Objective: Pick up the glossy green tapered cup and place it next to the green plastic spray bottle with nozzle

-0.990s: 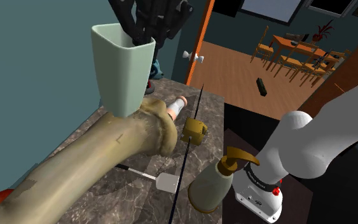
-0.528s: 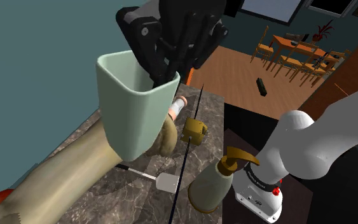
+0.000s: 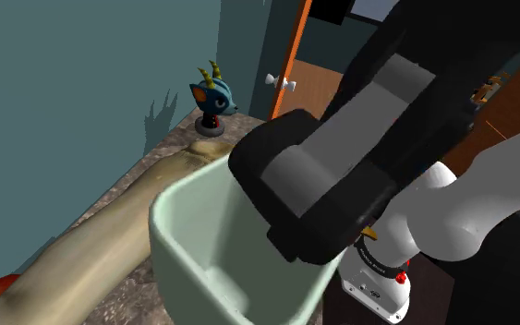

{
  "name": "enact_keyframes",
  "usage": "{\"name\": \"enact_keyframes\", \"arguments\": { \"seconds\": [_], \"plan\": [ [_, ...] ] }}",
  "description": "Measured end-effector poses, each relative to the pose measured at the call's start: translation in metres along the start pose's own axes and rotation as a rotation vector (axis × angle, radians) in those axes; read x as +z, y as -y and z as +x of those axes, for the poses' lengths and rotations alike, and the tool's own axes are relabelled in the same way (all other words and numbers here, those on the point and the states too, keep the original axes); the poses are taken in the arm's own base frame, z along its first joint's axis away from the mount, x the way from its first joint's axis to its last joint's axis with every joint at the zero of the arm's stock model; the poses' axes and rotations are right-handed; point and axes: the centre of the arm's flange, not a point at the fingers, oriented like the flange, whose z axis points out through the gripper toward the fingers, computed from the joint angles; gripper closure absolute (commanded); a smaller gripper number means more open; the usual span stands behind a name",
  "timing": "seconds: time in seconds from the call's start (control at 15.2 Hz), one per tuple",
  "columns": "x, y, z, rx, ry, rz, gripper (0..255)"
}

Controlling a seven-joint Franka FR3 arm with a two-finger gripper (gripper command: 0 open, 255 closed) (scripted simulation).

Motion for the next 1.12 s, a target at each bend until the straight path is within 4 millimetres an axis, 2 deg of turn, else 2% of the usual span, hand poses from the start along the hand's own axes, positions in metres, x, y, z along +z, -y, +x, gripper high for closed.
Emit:
{"name": "enact_keyframes", "arguments": {
  "seconds": [0.26, 0.4, 0.59, 1.12],
  "plan": [
    [-0.005, 0.022, -0.049, -0.001, 0.0, 0.0, 255],
    [-0.006, 0.026, -0.069, 0.0, 0.0, 0.0, 255],
    [0.009, 0.026, -0.077, 0.001, 0.0, 0.0, 255],
    [0.051, 0.027, -0.079, 0.002, 0.0, -0.001, 255]
  ]
}}
